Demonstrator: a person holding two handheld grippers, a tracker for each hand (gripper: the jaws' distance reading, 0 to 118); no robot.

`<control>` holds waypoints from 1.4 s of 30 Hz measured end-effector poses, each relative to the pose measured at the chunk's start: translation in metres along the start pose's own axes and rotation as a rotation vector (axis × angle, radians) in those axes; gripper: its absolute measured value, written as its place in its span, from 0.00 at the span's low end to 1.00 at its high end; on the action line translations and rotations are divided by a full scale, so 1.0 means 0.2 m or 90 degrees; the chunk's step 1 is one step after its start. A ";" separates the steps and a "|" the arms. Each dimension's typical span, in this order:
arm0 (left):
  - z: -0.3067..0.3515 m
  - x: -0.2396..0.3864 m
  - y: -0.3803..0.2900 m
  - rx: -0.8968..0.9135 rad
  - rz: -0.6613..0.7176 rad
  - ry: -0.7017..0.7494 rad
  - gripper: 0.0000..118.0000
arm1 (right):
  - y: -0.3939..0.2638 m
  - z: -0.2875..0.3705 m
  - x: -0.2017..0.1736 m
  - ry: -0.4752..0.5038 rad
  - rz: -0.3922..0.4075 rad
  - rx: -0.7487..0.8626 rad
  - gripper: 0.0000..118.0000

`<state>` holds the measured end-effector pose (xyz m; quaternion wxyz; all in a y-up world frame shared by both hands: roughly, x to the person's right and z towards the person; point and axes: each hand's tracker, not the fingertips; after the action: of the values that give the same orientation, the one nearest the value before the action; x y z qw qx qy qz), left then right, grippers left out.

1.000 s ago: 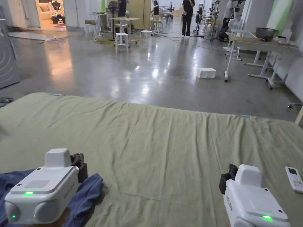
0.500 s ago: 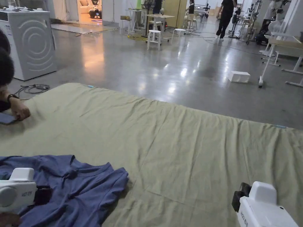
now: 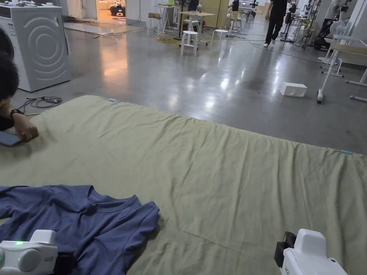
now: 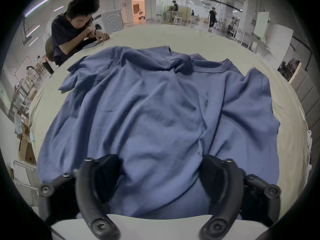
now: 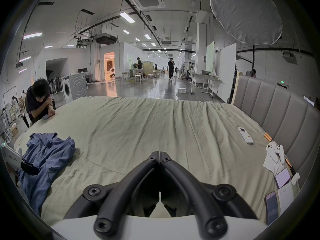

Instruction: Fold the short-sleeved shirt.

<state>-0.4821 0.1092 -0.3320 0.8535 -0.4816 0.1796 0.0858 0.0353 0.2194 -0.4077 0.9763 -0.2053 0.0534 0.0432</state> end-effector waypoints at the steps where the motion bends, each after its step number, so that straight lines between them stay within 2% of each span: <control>1: 0.02 0.02 0.00 0.006 -0.005 0.001 0.64 | 0.00 0.00 0.00 0.003 -0.003 -0.002 0.00; 2: 0.03 0.02 0.02 0.020 -0.013 0.013 0.49 | 0.01 -0.01 -0.01 0.004 -0.003 -0.004 0.00; 4: 0.03 0.04 0.02 0.033 -0.048 0.042 0.10 | 0.01 -0.01 -0.03 0.007 0.001 -0.005 0.00; 7: -0.02 0.02 0.01 0.024 -0.052 0.038 0.08 | 0.01 -0.01 -0.05 0.013 0.011 -0.006 0.00; 12: 0.01 -0.03 0.04 0.021 -0.007 0.029 0.04 | 0.01 0.01 -0.05 0.013 0.014 -0.003 0.00; 20: 0.22 -0.07 0.11 0.139 0.046 -0.021 0.04 | 0.02 0.02 -0.02 0.004 0.014 0.002 0.00; 25: 0.43 -0.01 0.22 0.241 0.028 -0.045 0.04 | 0.04 0.04 -0.01 0.002 0.010 0.014 0.00; 33: 0.80 0.25 0.48 0.382 -0.029 -0.102 0.04 | 0.08 0.10 0.08 -0.013 0.001 0.044 0.00; 42: 1.19 0.73 0.68 0.489 -0.080 -0.238 0.04 | 0.13 0.22 0.27 -0.052 -0.019 0.076 0.00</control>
<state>-0.3382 0.3791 -0.3839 0.9922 -0.1153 0.0106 0.0463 0.0897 0.2643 -0.3845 0.9887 -0.1455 0.0129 0.0341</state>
